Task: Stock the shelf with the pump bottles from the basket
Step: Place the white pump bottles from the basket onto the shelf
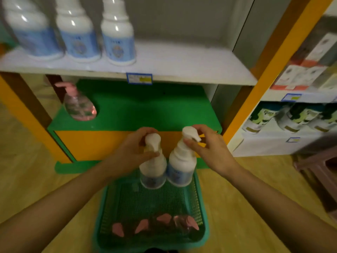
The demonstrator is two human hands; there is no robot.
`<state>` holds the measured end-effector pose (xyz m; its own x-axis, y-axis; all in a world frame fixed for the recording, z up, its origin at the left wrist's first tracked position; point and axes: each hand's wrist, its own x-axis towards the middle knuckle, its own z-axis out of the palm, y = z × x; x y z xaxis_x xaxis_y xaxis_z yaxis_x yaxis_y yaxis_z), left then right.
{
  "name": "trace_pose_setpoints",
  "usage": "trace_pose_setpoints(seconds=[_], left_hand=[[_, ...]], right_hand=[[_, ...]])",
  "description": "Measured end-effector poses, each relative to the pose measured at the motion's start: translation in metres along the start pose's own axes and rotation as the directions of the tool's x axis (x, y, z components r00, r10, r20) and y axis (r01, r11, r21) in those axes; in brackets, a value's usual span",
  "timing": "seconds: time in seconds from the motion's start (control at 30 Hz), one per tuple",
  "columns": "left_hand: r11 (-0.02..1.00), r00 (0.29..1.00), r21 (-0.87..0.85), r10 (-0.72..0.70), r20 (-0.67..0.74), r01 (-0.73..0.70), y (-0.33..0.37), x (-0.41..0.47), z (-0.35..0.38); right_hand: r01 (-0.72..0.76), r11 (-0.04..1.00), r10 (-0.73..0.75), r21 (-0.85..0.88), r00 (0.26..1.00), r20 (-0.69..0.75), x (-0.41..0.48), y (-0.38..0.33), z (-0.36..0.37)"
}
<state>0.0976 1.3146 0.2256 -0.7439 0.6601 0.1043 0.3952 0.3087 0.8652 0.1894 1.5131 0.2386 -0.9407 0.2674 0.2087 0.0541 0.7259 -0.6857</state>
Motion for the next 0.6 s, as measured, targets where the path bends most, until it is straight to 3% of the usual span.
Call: trace_pose_setpoints(seconds=[0.37, 0.6], left_hand=[[0.973, 0.965, 0.183, 0.176, -0.193, -0.141, 0.121, 0.018, -0.099], [0.963, 0.931, 0.237, 0.201, -0.305, -0.13, 0.162, 0.05, -0.142]], right_hand=[[0.221, 0.975, -0.219, 0.014, 0.973, -0.068, 0.069, -0.117, -0.088], [0.207, 0.974, -0.188, 0.087, 0.964, -0.189, 0.131, -0.162, -0.111]])
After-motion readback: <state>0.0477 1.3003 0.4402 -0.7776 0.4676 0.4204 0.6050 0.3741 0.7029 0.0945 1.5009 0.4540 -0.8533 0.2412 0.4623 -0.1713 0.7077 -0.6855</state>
